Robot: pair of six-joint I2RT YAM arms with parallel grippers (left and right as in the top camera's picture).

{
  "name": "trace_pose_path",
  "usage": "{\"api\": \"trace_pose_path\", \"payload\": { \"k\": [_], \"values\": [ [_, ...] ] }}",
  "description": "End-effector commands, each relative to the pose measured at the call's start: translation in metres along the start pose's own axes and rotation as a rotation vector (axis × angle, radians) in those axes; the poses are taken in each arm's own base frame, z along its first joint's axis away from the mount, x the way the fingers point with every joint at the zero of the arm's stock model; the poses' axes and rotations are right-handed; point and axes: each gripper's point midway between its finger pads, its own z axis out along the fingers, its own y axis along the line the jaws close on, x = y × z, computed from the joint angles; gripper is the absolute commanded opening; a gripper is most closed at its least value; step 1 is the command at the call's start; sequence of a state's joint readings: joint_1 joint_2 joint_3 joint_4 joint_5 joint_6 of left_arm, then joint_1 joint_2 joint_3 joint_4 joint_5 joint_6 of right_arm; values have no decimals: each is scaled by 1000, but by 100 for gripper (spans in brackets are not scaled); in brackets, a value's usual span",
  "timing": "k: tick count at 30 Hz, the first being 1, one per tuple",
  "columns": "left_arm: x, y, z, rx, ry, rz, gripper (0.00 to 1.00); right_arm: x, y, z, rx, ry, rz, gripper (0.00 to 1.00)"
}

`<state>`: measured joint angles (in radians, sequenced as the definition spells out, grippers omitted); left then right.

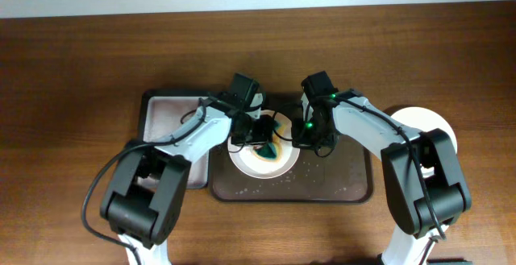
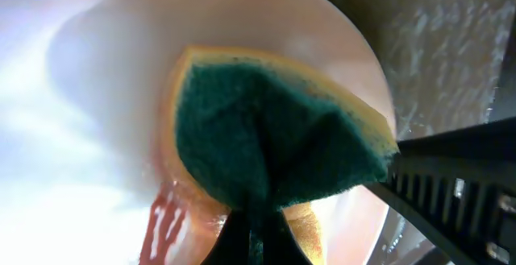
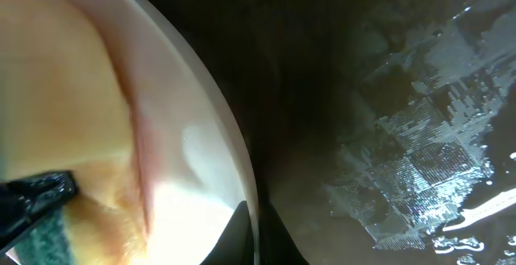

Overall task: Clean dirty plates on tray and stack at the side
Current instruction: 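Scrub the white bowl with the sponge while the right gripper holds it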

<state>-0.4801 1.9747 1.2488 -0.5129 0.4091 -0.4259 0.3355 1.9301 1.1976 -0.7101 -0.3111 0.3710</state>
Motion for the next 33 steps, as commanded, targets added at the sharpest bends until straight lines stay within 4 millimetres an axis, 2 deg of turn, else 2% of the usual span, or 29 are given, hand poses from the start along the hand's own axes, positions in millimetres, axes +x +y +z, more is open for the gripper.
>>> {"api": "trace_pose_path", "payload": {
  "k": [1, 6, 8, 10, 14, 19, 22, 28, 33],
  "values": [
    [2, 46, 8, -232, -11, -37, 0, 7, 0, 5, 9, 23, 1, 4],
    [9, 89, -10, -467, -8, -57, 0, 8, -1, 5, 11, 25, 2, 4],
    [11, 99, -16, -510, -2, -60, 0, 7, -2, 5, 16, 23, 2, 4],
    [7, 98, -20, -505, -8, -36, 0, 7, -2, 5, 17, 23, 2, 4],
    [-13, 78, -45, -467, -82, -12, 0, 7, -2, 5, 17, 23, 2, 4],
    [-32, 14, -74, -215, -150, 87, 0, 7, -2, 5, 17, 23, 2, 4],
    [-27, -5, -67, -94, -123, 70, 0, 7, -2, 5, 17, 23, 2, 4],
    [-17, 4, -46, -98, -79, 25, 0, 7, -2, 5, 17, 23, 2, 4],
    [-3, 9, -17, -134, -12, 35, 0, 7, -2, 5, 17, 23, 2, 4]
  ]
}}
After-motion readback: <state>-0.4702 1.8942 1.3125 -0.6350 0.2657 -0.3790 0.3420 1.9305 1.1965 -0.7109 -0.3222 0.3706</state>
